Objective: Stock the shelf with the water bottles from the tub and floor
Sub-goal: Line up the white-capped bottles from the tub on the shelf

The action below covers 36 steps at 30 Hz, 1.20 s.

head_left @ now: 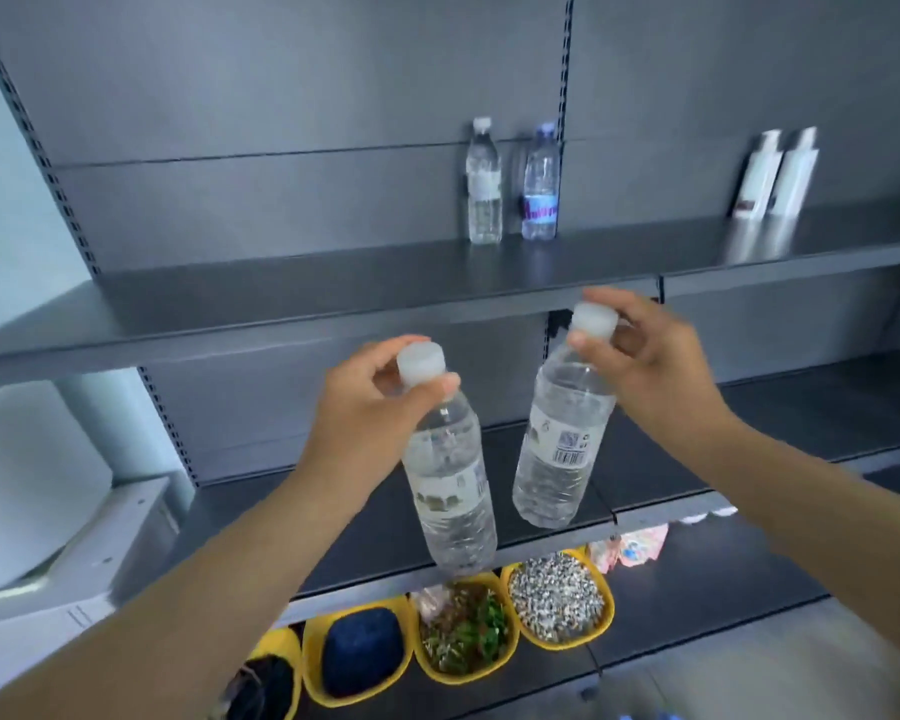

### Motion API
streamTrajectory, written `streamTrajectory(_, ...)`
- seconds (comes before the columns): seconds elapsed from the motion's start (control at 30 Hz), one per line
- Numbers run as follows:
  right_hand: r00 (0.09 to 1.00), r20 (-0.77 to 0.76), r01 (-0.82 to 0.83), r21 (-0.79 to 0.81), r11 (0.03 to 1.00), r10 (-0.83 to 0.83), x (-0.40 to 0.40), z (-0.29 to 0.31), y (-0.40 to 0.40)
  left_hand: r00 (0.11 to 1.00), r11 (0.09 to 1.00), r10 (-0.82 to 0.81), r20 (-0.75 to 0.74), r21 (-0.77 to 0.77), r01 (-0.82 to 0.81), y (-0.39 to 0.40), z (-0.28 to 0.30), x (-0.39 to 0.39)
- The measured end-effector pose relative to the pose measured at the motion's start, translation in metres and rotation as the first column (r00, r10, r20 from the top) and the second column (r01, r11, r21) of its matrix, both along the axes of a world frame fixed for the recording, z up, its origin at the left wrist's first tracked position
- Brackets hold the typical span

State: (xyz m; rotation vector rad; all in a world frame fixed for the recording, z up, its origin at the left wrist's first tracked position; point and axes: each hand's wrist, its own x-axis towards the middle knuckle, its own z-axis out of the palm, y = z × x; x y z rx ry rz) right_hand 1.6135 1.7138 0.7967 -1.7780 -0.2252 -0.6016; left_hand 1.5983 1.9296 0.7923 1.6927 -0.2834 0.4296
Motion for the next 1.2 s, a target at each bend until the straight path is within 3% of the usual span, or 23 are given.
streamTrajectory(0.17, 0.990, 0.127, 0.063, 0.020, 0.998, -0.065, 0.006, 0.083, -0.013, 0.999, 1.000, -0.020, 0.047, 0.008, 0.020, -0.010, 0.088, 0.011)
streamTrajectory(0.47, 0.986, 0.157, 0.053, -0.030, 0.998, -0.048, 0.076, 0.172, -0.037, 0.997, 0.999, 0.032, 0.069, -0.026, -0.031, -0.026, 0.181, 0.090)
streamTrajectory(0.87, 0.983, 0.160, -0.074, -0.096, 0.993, 0.089, 0.293, 0.181, -0.025, 0.966, 0.968, 0.252, 0.056, -0.011, -0.251, -0.035, 0.183, 0.288)
streamTrajectory(1.03, 0.978, 0.141, -0.153, -0.031, 0.988, 0.156, 0.366, 0.173, 0.006, 0.949, 0.949, 0.314, 0.032, -0.036, -0.313, -0.014, 0.181, 0.367)
streamTrajectory(1.2, 0.983, 0.122, -0.131, -0.030, 0.991, 0.133, 0.437, 0.153, 0.038, 0.940, 0.941, 0.337, 0.041, 0.001, -0.338, 0.010, 0.175, 0.431)
